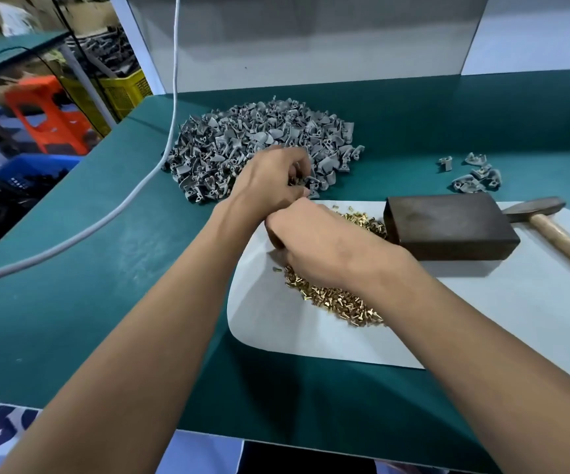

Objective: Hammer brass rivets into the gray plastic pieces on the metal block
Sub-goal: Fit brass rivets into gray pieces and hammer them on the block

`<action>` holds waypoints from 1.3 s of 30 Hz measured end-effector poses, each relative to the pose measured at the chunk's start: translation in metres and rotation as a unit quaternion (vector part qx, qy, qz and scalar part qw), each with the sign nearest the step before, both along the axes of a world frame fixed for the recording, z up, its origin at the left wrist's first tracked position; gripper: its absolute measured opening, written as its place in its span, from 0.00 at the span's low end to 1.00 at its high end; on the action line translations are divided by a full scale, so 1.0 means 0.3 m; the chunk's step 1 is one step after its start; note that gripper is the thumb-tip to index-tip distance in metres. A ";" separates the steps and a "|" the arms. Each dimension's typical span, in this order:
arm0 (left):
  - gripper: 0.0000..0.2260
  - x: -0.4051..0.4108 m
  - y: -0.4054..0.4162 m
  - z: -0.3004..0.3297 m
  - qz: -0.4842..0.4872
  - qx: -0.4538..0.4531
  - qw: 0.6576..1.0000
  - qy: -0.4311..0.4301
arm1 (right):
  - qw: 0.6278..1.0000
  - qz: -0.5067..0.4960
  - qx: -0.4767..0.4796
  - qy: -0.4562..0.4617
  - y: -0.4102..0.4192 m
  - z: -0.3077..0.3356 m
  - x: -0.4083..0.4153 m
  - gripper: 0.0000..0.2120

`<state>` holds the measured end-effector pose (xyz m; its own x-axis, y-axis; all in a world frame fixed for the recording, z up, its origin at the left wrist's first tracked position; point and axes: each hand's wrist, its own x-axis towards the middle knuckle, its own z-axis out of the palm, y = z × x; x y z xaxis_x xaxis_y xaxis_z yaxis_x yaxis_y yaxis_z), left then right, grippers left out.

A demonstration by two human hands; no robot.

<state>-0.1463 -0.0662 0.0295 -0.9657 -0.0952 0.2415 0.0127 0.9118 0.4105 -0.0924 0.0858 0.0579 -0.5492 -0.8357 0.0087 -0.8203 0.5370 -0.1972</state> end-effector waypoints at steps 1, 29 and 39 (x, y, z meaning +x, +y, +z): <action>0.13 -0.008 0.004 0.001 -0.010 -0.023 1.000 -0.011 | 1.000 -0.001 -0.014 -0.009 0.013 0.003 -0.006 0.01; 0.02 -0.018 0.083 -0.016 0.060 0.053 0.993 0.088 | 0.975 -0.136 -0.165 -0.067 0.143 -0.018 -0.119 0.06; 0.12 -0.002 0.118 0.009 0.165 0.047 0.983 0.058 | 0.954 -0.142 -0.243 -0.101 0.257 -0.003 -0.151 0.08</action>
